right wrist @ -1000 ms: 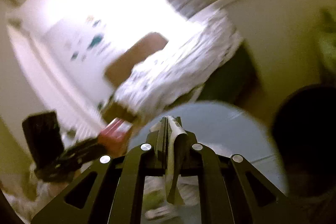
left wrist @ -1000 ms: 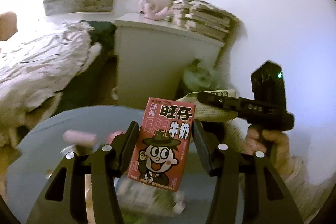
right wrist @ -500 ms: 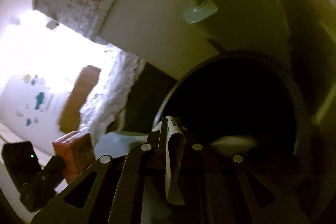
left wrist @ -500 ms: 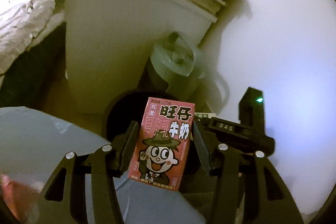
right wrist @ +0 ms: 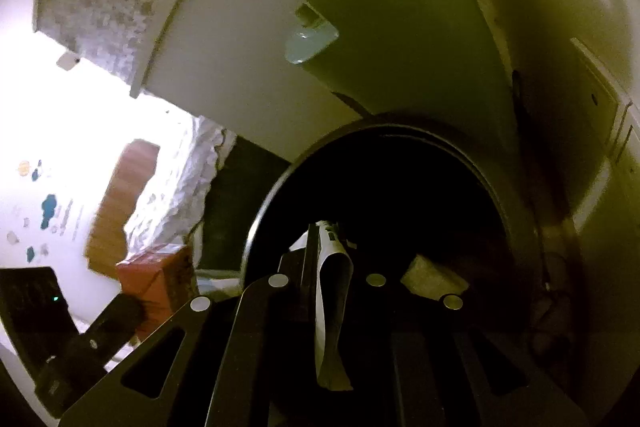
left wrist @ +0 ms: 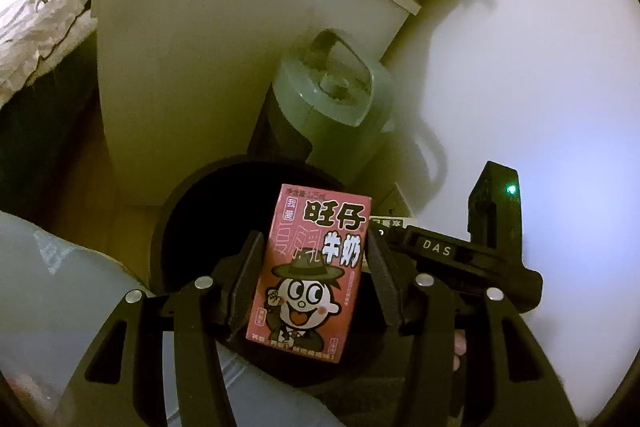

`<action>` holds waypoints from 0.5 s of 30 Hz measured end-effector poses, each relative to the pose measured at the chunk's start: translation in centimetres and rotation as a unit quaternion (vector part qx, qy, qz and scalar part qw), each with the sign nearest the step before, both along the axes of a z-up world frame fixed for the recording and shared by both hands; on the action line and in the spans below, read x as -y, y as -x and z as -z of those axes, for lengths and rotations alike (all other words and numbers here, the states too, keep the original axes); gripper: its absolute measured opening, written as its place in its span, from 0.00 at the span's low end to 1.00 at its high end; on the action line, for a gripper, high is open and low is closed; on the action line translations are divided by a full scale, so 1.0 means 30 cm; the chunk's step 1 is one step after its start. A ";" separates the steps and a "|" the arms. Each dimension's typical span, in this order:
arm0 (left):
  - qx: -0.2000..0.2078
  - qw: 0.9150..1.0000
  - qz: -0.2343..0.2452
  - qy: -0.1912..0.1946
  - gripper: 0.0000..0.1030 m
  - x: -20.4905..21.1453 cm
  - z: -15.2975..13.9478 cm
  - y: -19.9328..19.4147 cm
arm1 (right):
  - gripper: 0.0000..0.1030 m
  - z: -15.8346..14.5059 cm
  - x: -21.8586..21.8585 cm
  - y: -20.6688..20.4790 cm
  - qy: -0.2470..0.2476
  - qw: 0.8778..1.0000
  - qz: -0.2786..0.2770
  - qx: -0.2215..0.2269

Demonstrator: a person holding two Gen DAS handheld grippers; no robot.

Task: Collect trash
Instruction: 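Carry the white bag with the right tool into the black bin while the left tool carries the red box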

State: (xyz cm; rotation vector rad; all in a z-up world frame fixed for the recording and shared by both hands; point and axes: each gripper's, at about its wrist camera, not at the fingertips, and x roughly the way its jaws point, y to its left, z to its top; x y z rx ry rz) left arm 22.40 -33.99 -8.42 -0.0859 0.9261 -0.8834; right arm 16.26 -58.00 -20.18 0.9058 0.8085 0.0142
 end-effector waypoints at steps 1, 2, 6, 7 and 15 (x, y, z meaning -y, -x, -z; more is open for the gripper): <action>-0.002 1.000 0.000 -0.001 0.50 0.004 0.007 0.001 | 0.08 -0.011 -0.005 -0.023 -0.001 1.000 0.000 -0.001; -0.003 1.000 0.001 -0.002 0.50 0.005 0.011 0.003 | 0.08 -0.013 -0.006 -0.024 -0.002 1.000 0.001 0.000; -0.006 1.000 0.001 -0.004 0.50 0.010 0.023 0.007 | 0.08 -0.028 -0.007 -0.036 -0.001 1.000 0.004 0.005; -0.006 1.000 0.001 -0.003 0.50 0.009 0.024 0.008 | 0.08 -0.028 -0.010 -0.041 -0.001 1.000 0.003 0.003; 0.003 1.000 0.001 -0.004 0.50 0.000 0.011 0.024 | 0.40 -0.030 -0.020 -0.030 -0.017 1.000 -0.007 -0.002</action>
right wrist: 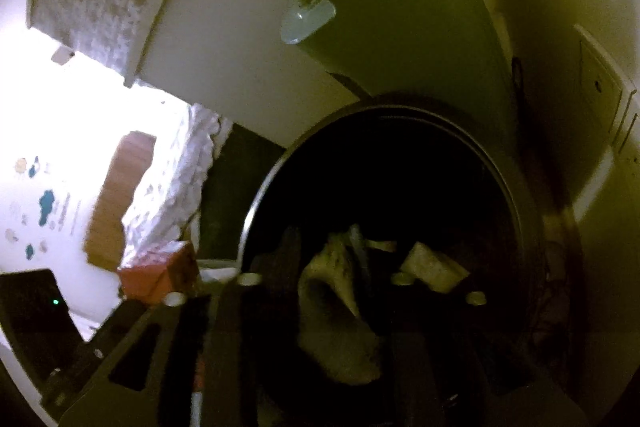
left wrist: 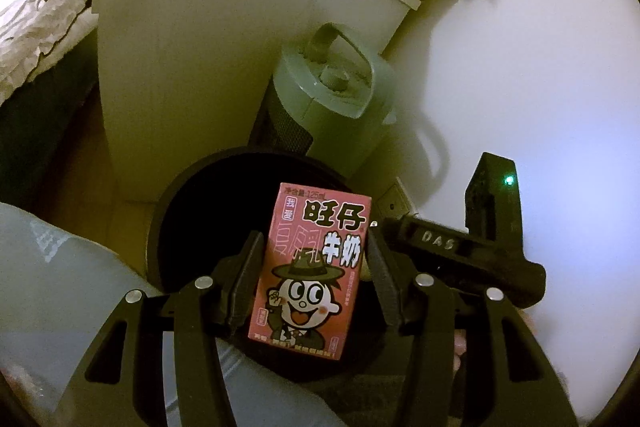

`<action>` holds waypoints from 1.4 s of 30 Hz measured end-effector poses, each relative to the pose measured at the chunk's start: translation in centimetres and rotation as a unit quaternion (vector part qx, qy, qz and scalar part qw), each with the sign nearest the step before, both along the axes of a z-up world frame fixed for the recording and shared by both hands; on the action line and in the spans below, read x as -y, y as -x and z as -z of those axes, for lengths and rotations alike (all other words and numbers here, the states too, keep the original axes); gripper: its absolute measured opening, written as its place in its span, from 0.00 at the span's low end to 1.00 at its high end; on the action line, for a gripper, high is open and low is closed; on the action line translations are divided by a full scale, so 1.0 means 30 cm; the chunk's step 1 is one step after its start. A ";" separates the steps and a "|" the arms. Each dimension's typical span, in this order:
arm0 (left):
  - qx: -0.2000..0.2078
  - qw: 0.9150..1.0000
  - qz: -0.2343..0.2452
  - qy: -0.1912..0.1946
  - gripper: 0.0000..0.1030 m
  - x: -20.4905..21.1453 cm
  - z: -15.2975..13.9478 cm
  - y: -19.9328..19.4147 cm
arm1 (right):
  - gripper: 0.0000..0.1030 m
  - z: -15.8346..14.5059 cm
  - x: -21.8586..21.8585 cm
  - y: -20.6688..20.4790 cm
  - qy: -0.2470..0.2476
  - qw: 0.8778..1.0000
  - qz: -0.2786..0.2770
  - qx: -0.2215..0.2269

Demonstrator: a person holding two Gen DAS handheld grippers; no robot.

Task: Collect trash
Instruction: 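Carry the white bag with the right tool into the black bin while the left tool carries the red box, then move the right tool back to the table and grasp the dark blue packet, then drop the dark packet into the bin with the right tool while the left tool releases the red box there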

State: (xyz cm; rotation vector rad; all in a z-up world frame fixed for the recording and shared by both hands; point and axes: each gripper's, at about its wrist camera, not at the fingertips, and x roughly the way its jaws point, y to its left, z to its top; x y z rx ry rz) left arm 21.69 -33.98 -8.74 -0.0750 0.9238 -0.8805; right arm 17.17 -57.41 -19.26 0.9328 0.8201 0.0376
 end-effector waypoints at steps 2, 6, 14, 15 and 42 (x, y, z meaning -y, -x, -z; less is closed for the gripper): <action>0.002 1.000 0.001 -0.001 0.50 -0.001 -0.004 0.006 | 0.47 -0.002 0.003 0.003 -0.006 1.000 0.005 0.005; 0.009 1.000 -0.002 0.004 0.50 -0.028 -0.027 0.025 | 0.47 0.007 -0.004 -0.003 -0.017 1.000 -0.002 0.002; 0.022 0.998 -0.037 0.041 0.50 -0.208 -0.104 0.122 | 0.47 -0.081 -0.093 -0.001 -0.012 0.996 -0.051 0.068; 0.024 0.997 -0.045 0.049 0.49 -0.251 -0.114 0.144 | 0.47 -0.110 -0.137 -0.005 -0.009 0.993 -0.081 0.086; 0.084 0.977 -0.177 0.087 0.49 -0.934 -0.244 0.444 | 0.42 -0.252 -0.979 0.083 0.191 0.859 -0.452 0.143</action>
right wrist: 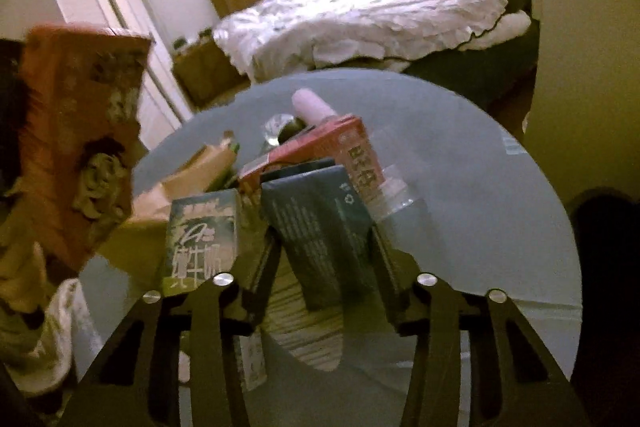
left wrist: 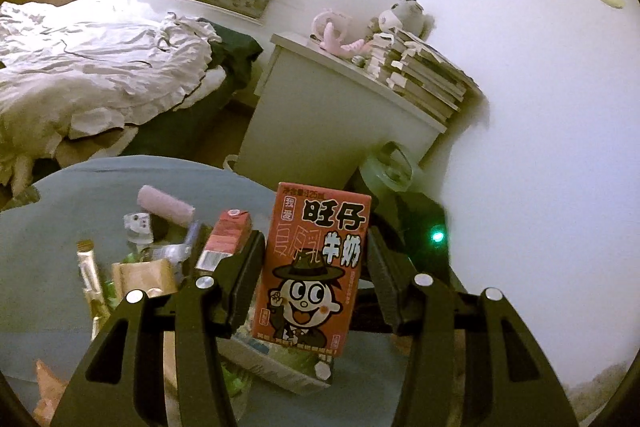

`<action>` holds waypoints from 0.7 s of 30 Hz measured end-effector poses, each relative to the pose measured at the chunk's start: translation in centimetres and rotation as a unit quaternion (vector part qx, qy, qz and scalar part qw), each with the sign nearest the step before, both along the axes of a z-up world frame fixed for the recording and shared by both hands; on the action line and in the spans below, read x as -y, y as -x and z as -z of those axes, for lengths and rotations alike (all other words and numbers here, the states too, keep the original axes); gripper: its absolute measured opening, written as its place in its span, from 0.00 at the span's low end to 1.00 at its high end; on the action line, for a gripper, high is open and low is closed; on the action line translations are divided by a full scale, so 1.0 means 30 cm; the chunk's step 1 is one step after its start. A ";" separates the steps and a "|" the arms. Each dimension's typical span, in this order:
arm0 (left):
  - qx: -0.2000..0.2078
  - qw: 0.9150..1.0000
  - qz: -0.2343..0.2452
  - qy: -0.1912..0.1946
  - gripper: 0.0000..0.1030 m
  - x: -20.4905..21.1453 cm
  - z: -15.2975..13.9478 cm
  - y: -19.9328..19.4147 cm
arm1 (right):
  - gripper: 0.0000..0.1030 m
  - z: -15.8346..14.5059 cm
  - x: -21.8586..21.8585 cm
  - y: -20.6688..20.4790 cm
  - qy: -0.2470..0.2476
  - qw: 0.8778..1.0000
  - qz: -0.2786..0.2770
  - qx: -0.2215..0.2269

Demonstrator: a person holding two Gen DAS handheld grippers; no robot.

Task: Collect trash
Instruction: 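Drop the dark packet into the bin with the right tool while the left tool releases the red box there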

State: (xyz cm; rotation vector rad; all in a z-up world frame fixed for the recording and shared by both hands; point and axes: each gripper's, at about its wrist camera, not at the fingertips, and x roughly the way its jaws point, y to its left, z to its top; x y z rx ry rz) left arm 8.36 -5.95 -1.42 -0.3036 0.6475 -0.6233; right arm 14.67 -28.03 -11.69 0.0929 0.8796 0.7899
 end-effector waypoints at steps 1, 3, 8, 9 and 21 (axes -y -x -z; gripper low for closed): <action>0.000 1.000 0.004 0.000 0.49 0.013 0.000 -0.007 | 0.42 -0.007 0.044 -0.002 -0.018 1.000 0.009 -0.002; -0.001 1.000 0.012 0.002 0.49 0.040 0.001 -0.022 | 0.41 -0.021 0.153 -0.004 -0.068 0.997 0.036 -0.011; -0.002 0.999 0.043 0.004 0.49 0.162 0.003 -0.074 | 0.41 -0.028 0.434 -0.008 -0.144 0.978 0.149 -0.014; -0.004 0.999 0.050 0.004 0.49 0.185 0.006 -0.083 | 0.41 -0.013 0.509 -0.012 -0.151 0.970 0.189 -0.020; -0.052 0.991 0.124 -0.012 0.49 0.610 0.160 -0.288 | 0.41 0.180 0.884 -0.057 -0.139 0.907 0.382 -0.109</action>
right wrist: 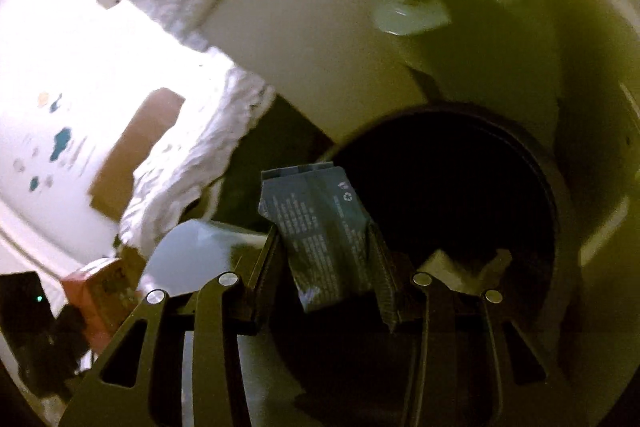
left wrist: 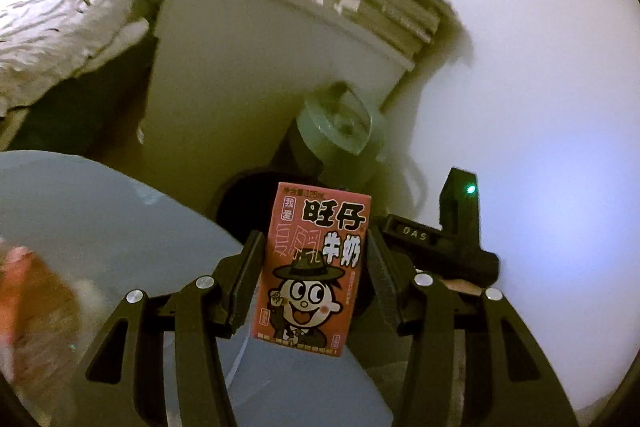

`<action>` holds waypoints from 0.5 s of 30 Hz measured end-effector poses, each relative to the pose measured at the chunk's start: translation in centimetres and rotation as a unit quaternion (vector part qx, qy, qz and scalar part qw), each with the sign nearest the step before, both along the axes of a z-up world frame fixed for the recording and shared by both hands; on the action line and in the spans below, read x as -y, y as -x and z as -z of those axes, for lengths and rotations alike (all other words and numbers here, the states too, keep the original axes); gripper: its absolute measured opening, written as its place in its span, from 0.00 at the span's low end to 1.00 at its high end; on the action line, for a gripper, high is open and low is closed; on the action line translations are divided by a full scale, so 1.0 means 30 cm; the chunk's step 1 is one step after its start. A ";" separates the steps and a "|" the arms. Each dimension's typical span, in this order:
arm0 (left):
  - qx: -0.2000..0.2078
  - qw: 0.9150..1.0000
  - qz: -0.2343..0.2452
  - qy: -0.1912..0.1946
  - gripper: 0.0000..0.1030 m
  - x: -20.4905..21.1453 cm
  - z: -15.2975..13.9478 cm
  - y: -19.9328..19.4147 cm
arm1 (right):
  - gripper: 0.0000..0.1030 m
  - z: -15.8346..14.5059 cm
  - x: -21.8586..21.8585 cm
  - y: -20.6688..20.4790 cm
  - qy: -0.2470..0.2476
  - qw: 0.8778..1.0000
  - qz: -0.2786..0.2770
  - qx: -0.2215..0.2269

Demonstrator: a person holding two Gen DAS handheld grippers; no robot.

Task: Collect trash
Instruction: 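Drop the dark packet into the bin with the right tool while the left tool releases the red box there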

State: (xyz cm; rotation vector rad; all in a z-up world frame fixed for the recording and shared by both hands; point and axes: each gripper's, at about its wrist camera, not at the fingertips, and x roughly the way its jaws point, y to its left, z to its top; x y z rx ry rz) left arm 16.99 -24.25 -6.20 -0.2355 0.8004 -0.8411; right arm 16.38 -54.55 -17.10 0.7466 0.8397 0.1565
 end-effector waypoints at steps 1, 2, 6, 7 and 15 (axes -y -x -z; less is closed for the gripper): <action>-0.006 1.000 0.004 -0.002 0.49 0.032 0.018 -0.018 | 0.41 0.007 0.011 -0.003 0.000 1.000 0.004 -0.003; -0.010 1.000 0.006 -0.005 0.49 0.054 0.029 -0.033 | 0.41 0.012 0.016 -0.001 -0.001 1.000 0.006 -0.005; -0.022 1.000 0.012 -0.014 0.49 0.138 0.069 -0.093 | 0.41 0.039 0.030 -0.011 -0.006 1.000 0.013 -0.022; -0.023 1.000 0.012 -0.015 0.49 0.146 0.075 -0.102 | 0.41 0.048 0.031 -0.016 -0.006 1.000 0.013 -0.026; -0.032 0.999 0.015 -0.027 0.50 0.192 0.105 -0.125 | 0.47 0.060 0.028 -0.034 -0.013 0.999 0.014 -0.038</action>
